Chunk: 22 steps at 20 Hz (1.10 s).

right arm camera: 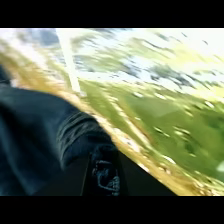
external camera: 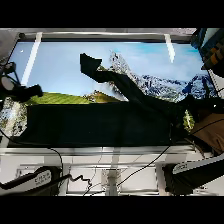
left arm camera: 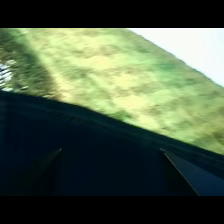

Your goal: Fold the clothes and pants, and hang the long-sleeved shirts on hangers.

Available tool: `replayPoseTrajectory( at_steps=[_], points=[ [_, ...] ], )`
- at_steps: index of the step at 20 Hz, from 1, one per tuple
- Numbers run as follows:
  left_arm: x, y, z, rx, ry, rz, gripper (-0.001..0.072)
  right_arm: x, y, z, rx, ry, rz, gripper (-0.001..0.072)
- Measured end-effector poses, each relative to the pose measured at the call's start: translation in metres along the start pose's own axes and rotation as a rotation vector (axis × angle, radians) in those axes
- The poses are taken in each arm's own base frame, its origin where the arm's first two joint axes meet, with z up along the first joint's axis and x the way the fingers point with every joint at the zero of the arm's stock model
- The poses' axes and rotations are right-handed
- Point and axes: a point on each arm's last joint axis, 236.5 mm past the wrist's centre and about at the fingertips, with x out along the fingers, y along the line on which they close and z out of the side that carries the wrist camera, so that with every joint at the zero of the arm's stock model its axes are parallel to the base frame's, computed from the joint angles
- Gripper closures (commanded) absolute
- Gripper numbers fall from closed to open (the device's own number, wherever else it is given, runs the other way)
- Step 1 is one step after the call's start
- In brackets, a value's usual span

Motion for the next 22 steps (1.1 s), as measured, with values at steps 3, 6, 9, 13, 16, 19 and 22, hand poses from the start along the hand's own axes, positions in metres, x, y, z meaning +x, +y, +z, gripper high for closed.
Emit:
replayPoseTrajectory(
  at_steps=[3,6,9,13,16,19,22],
  points=[
    [0.013,-0.060,0.012,0.023,-0.062,-0.123,0.0025,-0.017,0.021,0.016,-0.069,-0.024,0.018,0.0640],
    [0.031,-0.127,0.021,0.023,-0.132,-0.257,0.0037,-0.031,0.033,0.029,-0.115,-0.064,0.006,0.0639],
    [0.054,-0.195,0.024,0.097,-0.180,-0.340,0.0037,-0.037,0.038,0.035,-0.133,-0.086,-0.003,0.0640],
    [0.078,-0.264,0.043,0.157,-0.234,-0.409,0.0041,-0.041,0.040,0.037,-0.142,-0.094,-0.008,0.0639],
    [0.086,-0.301,0.065,0.171,-0.284,-0.450,0.0064,-0.041,0.038,0.037,-0.145,-0.091,-0.019,0.0639],
    [0.098,-0.321,0.077,0.187,-0.307,-0.465,0.0081,-0.041,0.035,0.035,-0.147,-0.084,-0.033,0.0639],
    [0.108,-0.323,0.076,0.255,-0.310,-0.426,0.0146,-0.041,0.033,0.034,-0.149,-0.079,-0.040,0.0640]
  ],
)
